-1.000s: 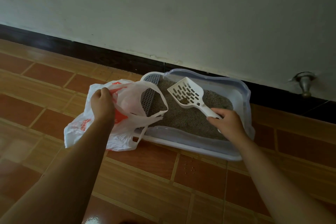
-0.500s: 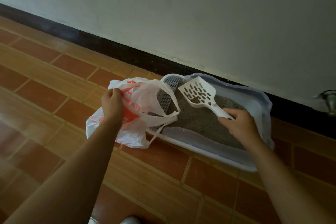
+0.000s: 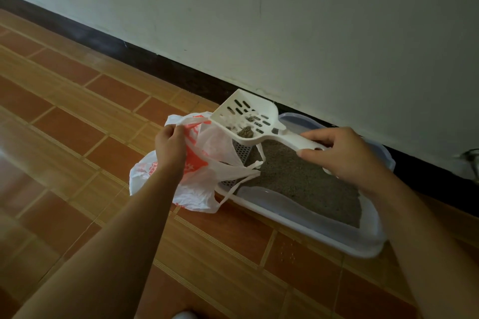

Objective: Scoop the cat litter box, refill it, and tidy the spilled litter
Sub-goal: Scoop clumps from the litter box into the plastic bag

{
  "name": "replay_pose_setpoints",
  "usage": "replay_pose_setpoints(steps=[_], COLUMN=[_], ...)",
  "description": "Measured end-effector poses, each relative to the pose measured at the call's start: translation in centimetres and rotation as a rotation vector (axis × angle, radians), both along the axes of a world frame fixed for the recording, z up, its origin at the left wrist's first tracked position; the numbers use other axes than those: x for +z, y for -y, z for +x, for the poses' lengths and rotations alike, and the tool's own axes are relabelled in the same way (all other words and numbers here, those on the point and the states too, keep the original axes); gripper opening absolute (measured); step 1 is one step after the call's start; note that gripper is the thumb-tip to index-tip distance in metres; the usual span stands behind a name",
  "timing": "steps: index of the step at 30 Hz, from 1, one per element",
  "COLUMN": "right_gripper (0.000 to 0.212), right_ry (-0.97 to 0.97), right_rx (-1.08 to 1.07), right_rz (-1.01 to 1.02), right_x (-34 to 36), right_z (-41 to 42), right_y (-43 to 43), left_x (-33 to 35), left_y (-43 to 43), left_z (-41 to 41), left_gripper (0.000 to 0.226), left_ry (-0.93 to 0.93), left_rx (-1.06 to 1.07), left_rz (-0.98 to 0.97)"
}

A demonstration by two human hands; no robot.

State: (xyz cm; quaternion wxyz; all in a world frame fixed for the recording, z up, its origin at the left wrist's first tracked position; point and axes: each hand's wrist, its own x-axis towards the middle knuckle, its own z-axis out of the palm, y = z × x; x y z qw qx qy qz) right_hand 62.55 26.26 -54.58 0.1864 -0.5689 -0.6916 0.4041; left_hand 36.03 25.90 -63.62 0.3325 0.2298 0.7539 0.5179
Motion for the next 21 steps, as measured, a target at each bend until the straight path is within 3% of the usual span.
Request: replay_pose_setpoints(steps=[13, 21], right_gripper=[0.029, 0.030], right_ry=[0.165, 0.145], right_rx=[0.222, 0.195], right_rz=[-0.126, -0.179], right_x=[-2.8, -4.2], right_z=[-1.6, -3.5], right_y=[0.5, -0.7], left_x=[0.1, 0.1], left_y=[0.5, 0.8], left_z=[-1.0, -1.9], left_gripper=[0.025, 0.023], left_ry=[0.033, 0.073], left_rx=[-0.004, 0.006], left_rz=[0.025, 0.001])
